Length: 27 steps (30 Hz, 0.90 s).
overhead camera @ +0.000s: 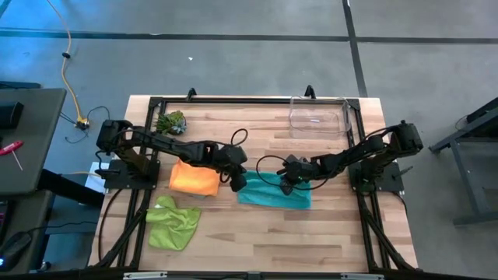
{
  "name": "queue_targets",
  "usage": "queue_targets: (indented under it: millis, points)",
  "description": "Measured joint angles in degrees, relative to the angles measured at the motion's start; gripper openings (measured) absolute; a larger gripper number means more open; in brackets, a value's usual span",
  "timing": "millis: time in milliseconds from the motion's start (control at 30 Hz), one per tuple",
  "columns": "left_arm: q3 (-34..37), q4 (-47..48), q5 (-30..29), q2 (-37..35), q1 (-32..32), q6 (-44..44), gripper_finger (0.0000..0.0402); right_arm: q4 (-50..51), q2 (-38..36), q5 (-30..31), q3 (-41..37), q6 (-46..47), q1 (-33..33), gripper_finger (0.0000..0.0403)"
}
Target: Fold microfiber towels
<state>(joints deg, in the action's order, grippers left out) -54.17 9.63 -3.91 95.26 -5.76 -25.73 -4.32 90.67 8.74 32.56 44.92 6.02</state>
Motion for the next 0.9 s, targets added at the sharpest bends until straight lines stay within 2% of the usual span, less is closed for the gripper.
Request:
queue_targets:
  millis: [133, 467, 667, 900]
  points:
    - [0.0, -1.0, -0.4, 1.9, 0.0, -3.4, 0.0000, -0.1, 0.0, 0.0, 0.0, 0.0, 0.0, 0.0000]
    - [0.0, -12.5, 3.4, 11.2, 2.2, -14.0, 0.0000, -0.6, 0.0, 0.0, 0.0, 0.1, 0.0, 0.0000]
    - [0.0, -13.7, 2.0, 12.2, 3.5, -15.2, 0.0000, -0.7, 0.0, 0.0, 0.0, 0.1, 0.0, 0.0000]
    - [0.0, -12.8, 7.5, 11.8, 7.2, -16.4, 0.0000, -0.7, 0.0, 0.0, 0.0, 0.1, 0.0, 0.0000]
